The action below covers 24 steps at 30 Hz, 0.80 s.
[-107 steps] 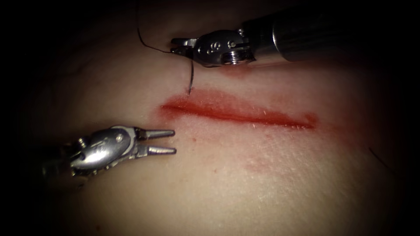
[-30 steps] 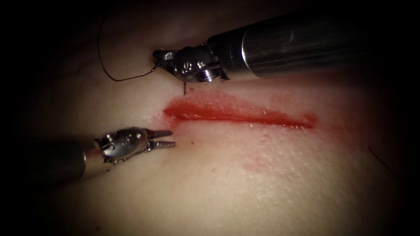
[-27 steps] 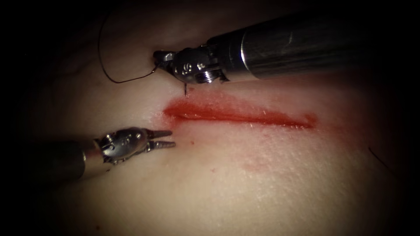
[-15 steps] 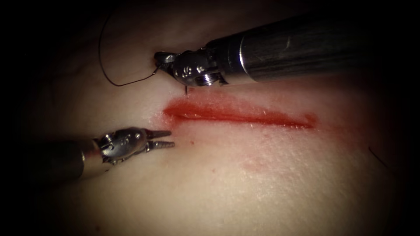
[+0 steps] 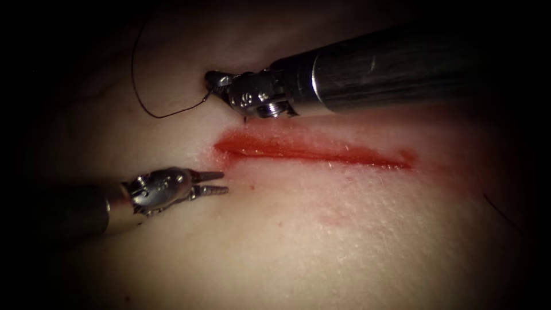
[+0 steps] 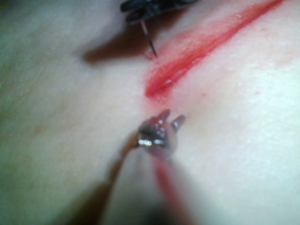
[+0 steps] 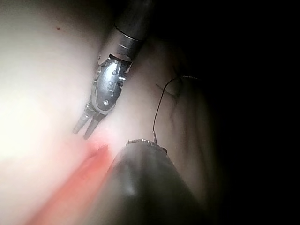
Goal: Wound Closure
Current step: Use the right gripper to pass the needle through the top of the incision.
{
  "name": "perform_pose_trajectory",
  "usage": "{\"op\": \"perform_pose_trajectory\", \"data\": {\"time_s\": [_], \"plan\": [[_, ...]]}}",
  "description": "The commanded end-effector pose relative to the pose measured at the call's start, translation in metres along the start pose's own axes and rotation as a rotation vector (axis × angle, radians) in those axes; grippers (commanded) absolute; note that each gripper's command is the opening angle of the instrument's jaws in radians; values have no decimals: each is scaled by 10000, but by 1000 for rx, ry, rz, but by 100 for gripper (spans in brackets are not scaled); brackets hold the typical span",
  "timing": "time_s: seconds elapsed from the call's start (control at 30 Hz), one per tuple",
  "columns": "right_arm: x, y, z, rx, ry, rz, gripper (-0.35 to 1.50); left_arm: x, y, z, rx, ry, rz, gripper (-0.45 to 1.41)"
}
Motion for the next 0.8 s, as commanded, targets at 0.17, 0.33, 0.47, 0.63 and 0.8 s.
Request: {"op": "perform_pose_trajectory", "data": {"time_s": [0.17,0.33,0.47,0.63,0.8], "plan": [[3,-10,6,2,-4,-3,-35,-3,0,9,-3,1,0,-4],[3,-14,8,0,-6,-5,-35,-3,1,9,-3,1,0,-4],[1,-14,9,-2,-7,-6,-35,-3,1,8,-4,0,0,-4],[-3,-18,13,-5,-11,-10,-35,-3,1,8,-4,0,-1,-5],[-8,-18,17,-8,-16,-11,-35,-3,1,8,-4,0,-1,-5]]}}
